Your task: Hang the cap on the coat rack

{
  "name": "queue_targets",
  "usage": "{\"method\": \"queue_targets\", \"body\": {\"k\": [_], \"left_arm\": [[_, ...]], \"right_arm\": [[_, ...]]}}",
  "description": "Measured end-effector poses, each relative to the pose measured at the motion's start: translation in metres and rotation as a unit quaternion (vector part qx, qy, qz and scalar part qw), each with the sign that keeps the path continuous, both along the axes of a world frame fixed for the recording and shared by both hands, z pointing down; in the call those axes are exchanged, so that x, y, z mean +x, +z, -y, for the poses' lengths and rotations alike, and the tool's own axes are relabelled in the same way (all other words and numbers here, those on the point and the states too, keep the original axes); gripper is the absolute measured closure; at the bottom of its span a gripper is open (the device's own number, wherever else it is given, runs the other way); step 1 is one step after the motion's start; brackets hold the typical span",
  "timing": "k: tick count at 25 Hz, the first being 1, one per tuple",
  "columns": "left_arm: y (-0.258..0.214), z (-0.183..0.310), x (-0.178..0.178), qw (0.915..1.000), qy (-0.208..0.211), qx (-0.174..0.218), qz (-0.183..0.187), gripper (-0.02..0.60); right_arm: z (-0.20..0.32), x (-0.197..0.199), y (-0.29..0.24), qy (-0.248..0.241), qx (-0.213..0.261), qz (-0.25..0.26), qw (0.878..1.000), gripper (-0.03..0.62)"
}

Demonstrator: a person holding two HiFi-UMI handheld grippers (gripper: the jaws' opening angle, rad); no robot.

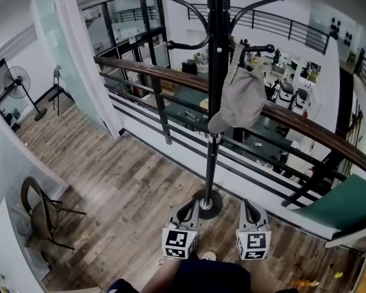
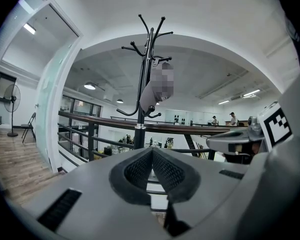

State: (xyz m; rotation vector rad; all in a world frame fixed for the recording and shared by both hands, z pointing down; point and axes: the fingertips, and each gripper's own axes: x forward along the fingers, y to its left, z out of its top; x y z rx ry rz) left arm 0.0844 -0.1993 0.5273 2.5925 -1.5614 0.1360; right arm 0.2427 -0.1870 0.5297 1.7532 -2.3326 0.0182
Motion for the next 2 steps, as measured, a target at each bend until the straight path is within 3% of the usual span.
{"method": "queue_targets", "body": {"k": [2], "left_arm": [[0.0010, 0.0013, -0.0027, 1.0000, -0.001, 0.000, -0.001, 0.578]], "right_arm": [[0.0002, -0.0011, 0.0005, 0.000, -0.001, 0.000, 1.000, 0.586]]}}
